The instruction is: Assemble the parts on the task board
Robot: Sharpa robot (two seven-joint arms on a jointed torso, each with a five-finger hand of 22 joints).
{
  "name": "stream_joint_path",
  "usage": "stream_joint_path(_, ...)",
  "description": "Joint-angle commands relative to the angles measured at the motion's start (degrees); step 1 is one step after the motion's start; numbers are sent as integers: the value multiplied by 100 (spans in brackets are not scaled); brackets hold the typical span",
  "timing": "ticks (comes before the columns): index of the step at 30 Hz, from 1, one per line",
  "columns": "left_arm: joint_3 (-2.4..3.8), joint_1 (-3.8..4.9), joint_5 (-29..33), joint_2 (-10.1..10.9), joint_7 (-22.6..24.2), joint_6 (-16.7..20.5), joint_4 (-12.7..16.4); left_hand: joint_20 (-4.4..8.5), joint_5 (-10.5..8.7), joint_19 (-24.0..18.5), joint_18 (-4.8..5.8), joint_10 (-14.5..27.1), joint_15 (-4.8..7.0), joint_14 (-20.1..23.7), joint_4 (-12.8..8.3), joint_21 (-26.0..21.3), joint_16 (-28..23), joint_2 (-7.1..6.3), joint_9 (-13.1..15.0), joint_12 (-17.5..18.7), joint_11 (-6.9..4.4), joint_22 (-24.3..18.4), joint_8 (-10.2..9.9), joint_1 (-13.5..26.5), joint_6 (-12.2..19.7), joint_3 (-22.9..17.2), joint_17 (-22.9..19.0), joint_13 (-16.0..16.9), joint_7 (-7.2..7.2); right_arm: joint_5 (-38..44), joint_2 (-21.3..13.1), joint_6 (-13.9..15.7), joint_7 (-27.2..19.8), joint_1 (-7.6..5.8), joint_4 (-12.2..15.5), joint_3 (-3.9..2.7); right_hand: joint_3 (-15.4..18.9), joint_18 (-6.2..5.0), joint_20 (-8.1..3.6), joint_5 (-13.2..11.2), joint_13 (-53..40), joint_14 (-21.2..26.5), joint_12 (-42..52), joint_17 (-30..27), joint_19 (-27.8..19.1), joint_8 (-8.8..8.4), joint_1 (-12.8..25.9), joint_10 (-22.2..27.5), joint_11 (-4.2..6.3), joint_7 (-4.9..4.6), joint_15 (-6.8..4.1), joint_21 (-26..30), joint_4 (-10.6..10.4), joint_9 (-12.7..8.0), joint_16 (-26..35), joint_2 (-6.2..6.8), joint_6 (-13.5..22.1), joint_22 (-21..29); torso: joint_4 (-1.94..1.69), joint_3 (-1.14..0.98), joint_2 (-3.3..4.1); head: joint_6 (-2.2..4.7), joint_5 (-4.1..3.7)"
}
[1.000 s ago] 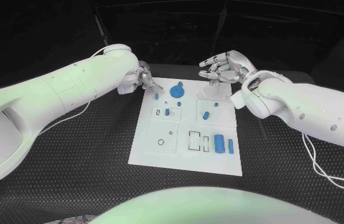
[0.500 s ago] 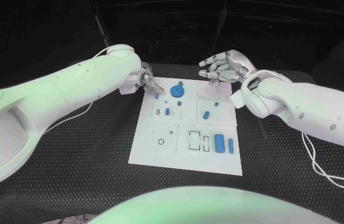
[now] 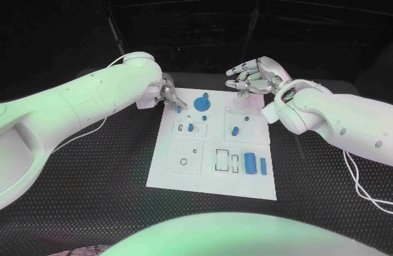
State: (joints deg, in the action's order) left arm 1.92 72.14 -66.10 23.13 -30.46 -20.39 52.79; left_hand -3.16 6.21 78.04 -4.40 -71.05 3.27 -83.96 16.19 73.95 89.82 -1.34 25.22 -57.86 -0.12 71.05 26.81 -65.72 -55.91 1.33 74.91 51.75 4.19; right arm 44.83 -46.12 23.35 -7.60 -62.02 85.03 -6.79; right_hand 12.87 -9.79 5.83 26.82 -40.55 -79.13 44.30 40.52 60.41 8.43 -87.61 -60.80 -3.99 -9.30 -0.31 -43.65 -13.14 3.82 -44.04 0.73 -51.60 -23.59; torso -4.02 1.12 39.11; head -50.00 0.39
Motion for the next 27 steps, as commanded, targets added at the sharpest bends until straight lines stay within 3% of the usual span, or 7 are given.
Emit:
stream_joint_path(1,-2,6,-5,-8,21,-105,1,5,4,55,-40,-38,8,-604,5,31,18,-20,-9,-36,8,6,-21,-52,-39,38,1509,5,-15,-15,10,-52,-58,-9,1,-3,-9,-69,23,9,7,39,-25,5,30,28,21,45,-11,8,10,21,-24,6,16,-45,41,5,-3,2,0,0,-2)
stream_joint_path(15,-17,3,137,-4,19,-73,7,14,9,56,-40,-63,16,-604,2,26,18,96,-40,-56,-3,13,-22,-196,-92,69,1509,3,-29,-15,32,-68,-59,-9,-26,-3,-12,-69,23,11,8,32,-23,26,31,30,15,43,-10,9,9,23,-24,7,-1,-49,40,5,-3,-1,-2,0,-9)
stream_joint_path(20,-18,3,160,-5,48,6,21,20,13,60,-39,-68,23,-604,-54,24,18,218,-66,-57,-11,24,-26,-411,-113,56,1509,-14,-37,-15,40,-72,-60,-9,-38,-3,-12,-69,23,11,8,32,-23,26,31,30,15,43,-10,9,9,23,-24,7,-1,-49,40,5,-4,1,1,0,-5)
stream_joint_path(27,-18,1,346,-3,118,148,47,46,34,65,-39,-60,55,-604,-399,22,18,510,-71,-34,-59,43,12,-1114,-139,-217,1509,-54,-92,-15,55,-85,-61,-8,-60,-3,-16,-70,23,14,9,29,-21,31,34,32,7,41,-9,10,8,25,-23,8,-1,-54,38,6,3,3,-2,0,-6)
